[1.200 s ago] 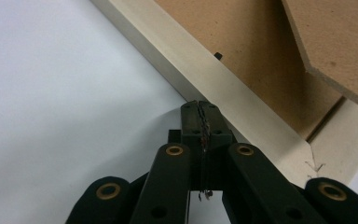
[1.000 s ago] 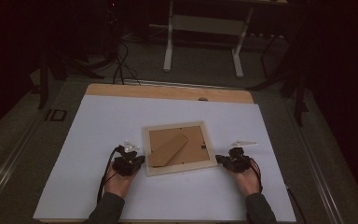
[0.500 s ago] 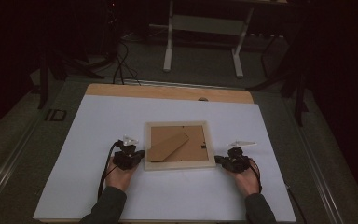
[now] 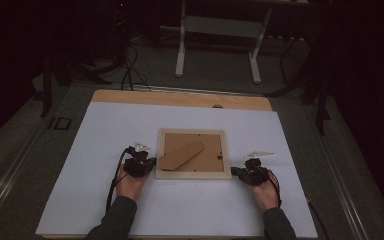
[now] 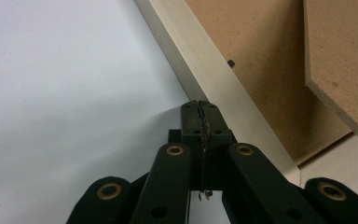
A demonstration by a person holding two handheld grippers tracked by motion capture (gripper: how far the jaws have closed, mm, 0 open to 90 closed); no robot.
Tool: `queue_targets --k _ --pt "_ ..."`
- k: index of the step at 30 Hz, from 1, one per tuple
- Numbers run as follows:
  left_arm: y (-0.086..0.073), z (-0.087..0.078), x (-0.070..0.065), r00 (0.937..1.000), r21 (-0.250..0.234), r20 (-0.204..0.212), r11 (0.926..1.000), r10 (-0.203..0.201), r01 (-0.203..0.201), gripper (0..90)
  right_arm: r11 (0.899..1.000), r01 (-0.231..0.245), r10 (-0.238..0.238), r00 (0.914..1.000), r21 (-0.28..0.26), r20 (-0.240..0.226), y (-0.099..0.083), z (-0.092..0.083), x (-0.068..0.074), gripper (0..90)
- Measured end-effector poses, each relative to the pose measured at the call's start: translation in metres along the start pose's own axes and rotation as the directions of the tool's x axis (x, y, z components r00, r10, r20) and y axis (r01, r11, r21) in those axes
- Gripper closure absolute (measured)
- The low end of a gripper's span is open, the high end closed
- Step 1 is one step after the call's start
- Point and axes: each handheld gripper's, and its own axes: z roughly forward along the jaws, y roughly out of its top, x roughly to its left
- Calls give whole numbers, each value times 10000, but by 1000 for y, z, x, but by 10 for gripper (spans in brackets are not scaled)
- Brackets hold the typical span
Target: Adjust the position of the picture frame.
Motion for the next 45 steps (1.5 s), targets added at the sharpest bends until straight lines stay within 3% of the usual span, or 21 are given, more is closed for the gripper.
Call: queue_targets --k 5,13,24,30,37,45 --pt "3 3 -1 9999 22 -107 10000 36 -36 900 10000 72 -72 9999 15 85 0 -1 0 900" --pt "4 6 -4 9995 -124 -226 9997 -225 222 900 10000 25 -25 9999 -11 169 0 -1 -1 900" --pt "0 3 -13 9996 -86 -261 9999 -121 119 900 9998 -149 153 9986 -91 512 1 -1 -4 900" --pt "1 3 -10 9996 -61 -120 9997 -244 243 900 9999 -91 94 9983 -56 582 1 -1 -3 900" --pt "0 3 -4 9981 -60 370 9988 -485 488 900 9995 204 -187 9974 -235 696 2 -2 -2 877" --pt "0 0 -2 9987 -12 364 9994 -355 355 833 9979 257 -215 9973 -600 697 4 -9 -4 802"
